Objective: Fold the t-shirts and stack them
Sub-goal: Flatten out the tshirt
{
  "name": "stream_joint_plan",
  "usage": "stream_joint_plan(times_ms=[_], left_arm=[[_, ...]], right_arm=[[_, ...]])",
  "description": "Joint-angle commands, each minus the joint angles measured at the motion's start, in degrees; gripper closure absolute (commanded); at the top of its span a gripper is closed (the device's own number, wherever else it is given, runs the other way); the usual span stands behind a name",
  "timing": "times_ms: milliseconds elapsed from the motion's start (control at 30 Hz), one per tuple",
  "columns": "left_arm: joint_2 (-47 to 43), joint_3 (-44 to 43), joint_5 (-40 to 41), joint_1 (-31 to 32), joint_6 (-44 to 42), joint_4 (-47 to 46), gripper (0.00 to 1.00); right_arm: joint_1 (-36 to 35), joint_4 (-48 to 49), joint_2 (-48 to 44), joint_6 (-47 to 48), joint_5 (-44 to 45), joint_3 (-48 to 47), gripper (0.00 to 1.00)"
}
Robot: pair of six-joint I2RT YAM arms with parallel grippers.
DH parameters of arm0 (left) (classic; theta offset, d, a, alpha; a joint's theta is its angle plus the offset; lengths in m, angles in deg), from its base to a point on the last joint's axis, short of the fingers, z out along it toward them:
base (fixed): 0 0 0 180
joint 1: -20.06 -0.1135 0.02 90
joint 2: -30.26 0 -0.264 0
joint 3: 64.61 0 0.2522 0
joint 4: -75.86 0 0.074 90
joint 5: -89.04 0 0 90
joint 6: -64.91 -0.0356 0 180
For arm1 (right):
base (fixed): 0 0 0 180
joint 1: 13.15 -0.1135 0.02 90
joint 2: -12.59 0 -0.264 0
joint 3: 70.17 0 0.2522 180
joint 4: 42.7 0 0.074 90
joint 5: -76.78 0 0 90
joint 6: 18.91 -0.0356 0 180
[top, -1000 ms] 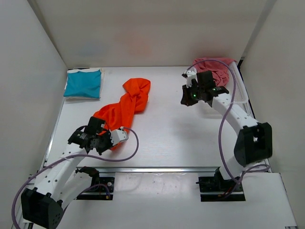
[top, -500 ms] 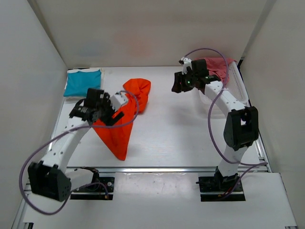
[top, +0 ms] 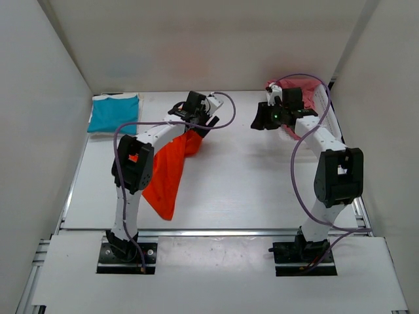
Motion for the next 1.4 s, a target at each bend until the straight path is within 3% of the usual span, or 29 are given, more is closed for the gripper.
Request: stream_joint_plan(times_ms=[0,133,367,500,533,600,633,700,800,867,1067,1233,1300,1333,1367], left_arm=[[1.84,-8.01,6.35,-1.88,3.61,0.46,0.11],[5.19,-12.5,8.99,-2.93,5.53,6.09,0.15],[-0.43,-2.06,15.22,-2.23,4.41,2.15,0.14],[2.81,-3.97,15.85,-2.76,3.17,5.73,0.17],[4.56,-6.07,15.5,-2.76,3.6,7.66,0.2],[6.77,-7.75,14.36,-3.2,3.61,9.44,0.43],[6.86,-8.11,13.57,-3.11,3.35,9.44,0.49],[5.9,-7.76,11.21,-2.59,2.21,8.82,0.75],[2.4,-3.83,5.68,-0.92,-2.0,7.16,0.94],[-0.94,0.75,3.73,0.74,-4.65,4.18,1.0],[-11.85,10.86,-16.64,6.73,-12.55,8.55,1.0],[-17.65,15.26,-26.07,10.86,-13.62,13.75,0.98],[-18.27,16.32,-26.86,10.6,-14.84,14.44,0.91],[-18.45,16.15,-28.35,10.08,-15.28,15.93,0.82],[-18.8,15.97,-29.06,9.81,-15.37,16.46,0.66]], right_arm=[[0.72,2.33,-2.76,0.19,-2.48,0.92,0.51],[1.08,2.95,-3.2,-0.16,-3.36,2.15,0.51],[1.07,4.53,-2.24,-0.34,-4.68,2.33,0.53],[0.46,4.7,-1.71,-0.17,-5.12,2.06,0.53],[0.55,4.88,-1.71,-0.08,-5.03,1.98,0.52],[0.02,4.7,-1.62,-0.08,-4.86,2.15,0.54],[0.54,4.88,-1.88,-0.16,-4.25,2.15,0.55],[0.11,4.88,-2.23,0.45,-4.33,2.5,0.59],[-0.59,4.44,-3.02,1.06,-3.28,3.38,0.62],[-0.68,4.26,-3.9,1.42,-2.31,4.78,0.64],[1.07,2.77,-6.02,2.3,-0.73,8.39,0.68],[2.13,1.36,-8.38,3.53,1.91,11.11,0.65],[1.69,0.23,-9.61,5.89,2.7,12.25,0.62],[1.43,0.31,-10.14,5.73,2.35,12.78,0.59],[1.43,-0.13,-10.15,5.64,2.26,13.05,0.56]])
